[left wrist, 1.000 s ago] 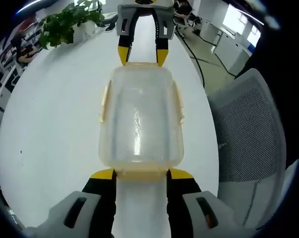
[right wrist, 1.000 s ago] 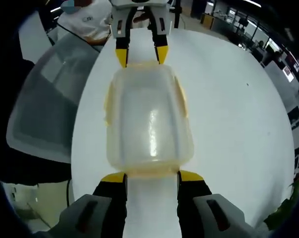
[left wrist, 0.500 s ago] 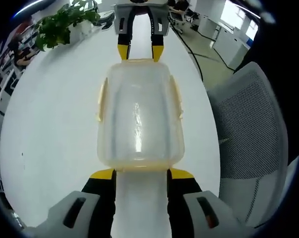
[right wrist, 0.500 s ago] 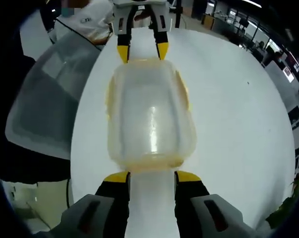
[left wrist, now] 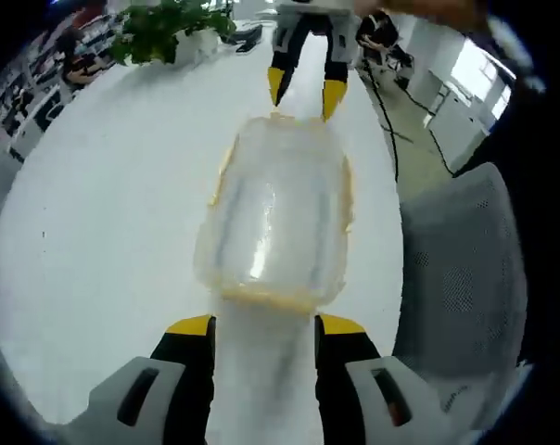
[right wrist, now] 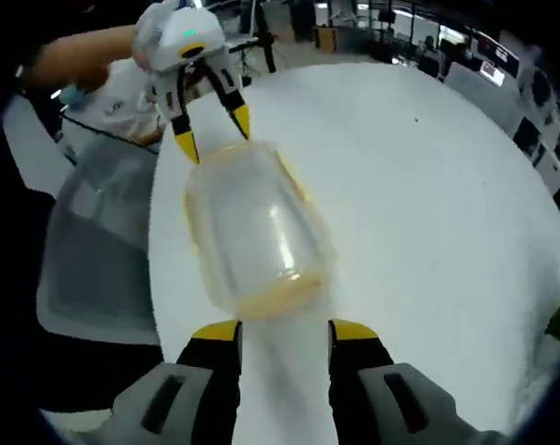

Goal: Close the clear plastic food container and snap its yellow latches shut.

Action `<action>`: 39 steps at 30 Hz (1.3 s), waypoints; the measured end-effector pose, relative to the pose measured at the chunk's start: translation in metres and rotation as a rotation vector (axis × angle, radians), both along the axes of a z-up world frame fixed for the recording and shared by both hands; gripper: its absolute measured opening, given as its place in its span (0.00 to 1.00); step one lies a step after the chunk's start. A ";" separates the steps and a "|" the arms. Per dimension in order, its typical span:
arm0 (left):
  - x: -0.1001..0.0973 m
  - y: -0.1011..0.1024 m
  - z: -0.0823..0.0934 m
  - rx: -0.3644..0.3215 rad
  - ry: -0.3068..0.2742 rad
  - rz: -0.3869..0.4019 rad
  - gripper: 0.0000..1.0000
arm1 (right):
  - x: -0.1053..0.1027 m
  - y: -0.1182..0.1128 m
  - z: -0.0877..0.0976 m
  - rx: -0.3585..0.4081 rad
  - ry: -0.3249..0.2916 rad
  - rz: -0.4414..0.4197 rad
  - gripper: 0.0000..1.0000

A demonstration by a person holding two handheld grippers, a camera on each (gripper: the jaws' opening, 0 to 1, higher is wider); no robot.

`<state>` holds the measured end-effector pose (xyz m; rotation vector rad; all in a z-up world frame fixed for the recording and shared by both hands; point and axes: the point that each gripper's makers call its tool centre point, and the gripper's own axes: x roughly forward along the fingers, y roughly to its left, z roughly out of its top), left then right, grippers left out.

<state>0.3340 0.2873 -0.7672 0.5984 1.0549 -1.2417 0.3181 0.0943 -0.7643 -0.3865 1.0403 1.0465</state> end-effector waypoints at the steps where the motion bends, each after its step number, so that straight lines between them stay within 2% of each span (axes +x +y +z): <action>1: -0.001 0.001 0.002 -0.013 0.037 0.062 0.41 | -0.001 0.001 0.000 0.013 0.009 -0.022 0.35; 2: -0.004 0.001 0.003 -0.044 0.084 0.137 0.42 | -0.004 0.003 0.001 0.043 0.028 -0.060 0.35; 4: -0.006 0.004 0.003 -0.057 0.136 0.229 0.41 | -0.006 0.007 0.003 0.086 0.051 -0.117 0.35; 6: -0.009 0.002 0.005 -0.104 0.183 0.312 0.41 | -0.005 0.007 0.003 0.092 0.056 -0.146 0.34; 8: -0.008 0.001 0.006 -0.129 0.214 0.409 0.40 | -0.003 0.008 0.004 0.099 0.050 -0.167 0.34; 10: -0.009 -0.003 0.006 -0.153 0.237 0.463 0.40 | -0.001 0.008 0.006 0.108 0.053 -0.195 0.35; 12: -0.008 -0.002 0.003 -0.144 0.247 0.511 0.40 | 0.002 0.009 0.007 0.116 0.054 -0.222 0.35; 14: -0.009 -0.002 0.000 -0.134 0.239 0.511 0.39 | 0.005 0.007 0.006 0.120 0.061 -0.259 0.35; 16: -0.007 0.000 -0.003 -0.121 0.225 0.551 0.37 | 0.007 0.006 0.005 0.117 0.057 -0.281 0.34; 21: 0.000 -0.012 -0.003 -0.197 0.244 0.680 0.34 | 0.009 0.012 0.007 0.150 0.070 -0.345 0.34; 24: -0.001 -0.016 -0.004 -0.196 0.219 0.664 0.26 | 0.008 0.016 0.002 0.146 0.076 -0.347 0.34; 31: 0.004 -0.020 -0.008 -0.200 0.234 0.701 0.32 | 0.006 0.023 -0.003 0.158 0.106 -0.359 0.24; 33: 0.003 -0.021 -0.008 -0.202 0.247 0.719 0.32 | 0.006 0.023 -0.007 0.144 0.109 -0.358 0.26; 35: 0.002 -0.023 -0.009 -0.204 0.279 0.751 0.32 | 0.007 0.023 -0.007 0.160 0.144 -0.398 0.27; 39: 0.002 -0.024 -0.008 -0.197 0.252 0.728 0.31 | 0.007 0.023 -0.006 0.156 0.145 -0.397 0.25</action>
